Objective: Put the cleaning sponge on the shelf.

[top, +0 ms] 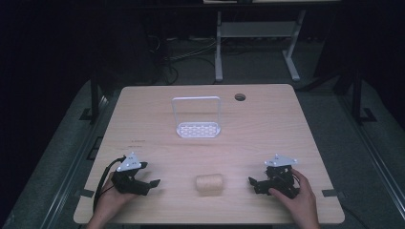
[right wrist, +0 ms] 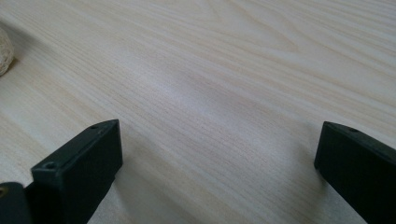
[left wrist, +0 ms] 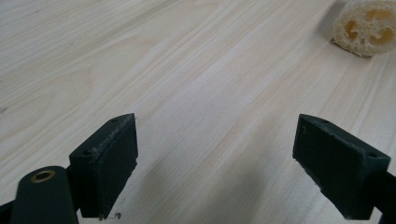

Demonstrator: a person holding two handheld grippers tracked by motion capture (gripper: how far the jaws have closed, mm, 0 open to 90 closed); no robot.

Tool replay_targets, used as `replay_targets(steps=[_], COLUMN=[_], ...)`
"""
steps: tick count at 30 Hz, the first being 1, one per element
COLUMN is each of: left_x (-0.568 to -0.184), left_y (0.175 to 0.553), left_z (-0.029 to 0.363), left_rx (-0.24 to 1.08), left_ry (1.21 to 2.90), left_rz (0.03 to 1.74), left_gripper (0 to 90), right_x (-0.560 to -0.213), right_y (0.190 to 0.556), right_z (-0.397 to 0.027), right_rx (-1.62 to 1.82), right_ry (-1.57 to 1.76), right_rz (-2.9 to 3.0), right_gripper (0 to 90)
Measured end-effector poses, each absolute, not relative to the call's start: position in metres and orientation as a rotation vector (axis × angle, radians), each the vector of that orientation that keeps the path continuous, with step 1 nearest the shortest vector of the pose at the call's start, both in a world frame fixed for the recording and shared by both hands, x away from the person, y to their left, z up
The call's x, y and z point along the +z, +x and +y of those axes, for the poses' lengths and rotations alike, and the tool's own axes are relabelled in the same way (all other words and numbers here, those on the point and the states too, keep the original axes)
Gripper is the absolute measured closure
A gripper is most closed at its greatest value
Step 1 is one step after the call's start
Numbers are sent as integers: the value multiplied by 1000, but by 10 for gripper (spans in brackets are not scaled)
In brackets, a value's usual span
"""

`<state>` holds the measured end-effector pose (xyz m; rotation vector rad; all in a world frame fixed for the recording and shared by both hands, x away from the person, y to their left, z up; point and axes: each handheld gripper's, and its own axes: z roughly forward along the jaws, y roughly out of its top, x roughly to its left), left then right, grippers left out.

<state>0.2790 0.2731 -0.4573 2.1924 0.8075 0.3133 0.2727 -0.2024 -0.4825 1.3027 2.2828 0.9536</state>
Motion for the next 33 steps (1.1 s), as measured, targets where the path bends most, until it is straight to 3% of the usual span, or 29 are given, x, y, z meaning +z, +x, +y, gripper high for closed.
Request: replay_targets(steps=[33], left_x=[-435], left_y=[283], left_z=[237], left_rx=[233], left_ry=[2178], left_rz=[656], left_gripper=[140], right_x=[-483], right_y=[273], right_z=[-203], right_rx=[956], right_ry=[1298], right_rz=[2284], right_gripper=[5])
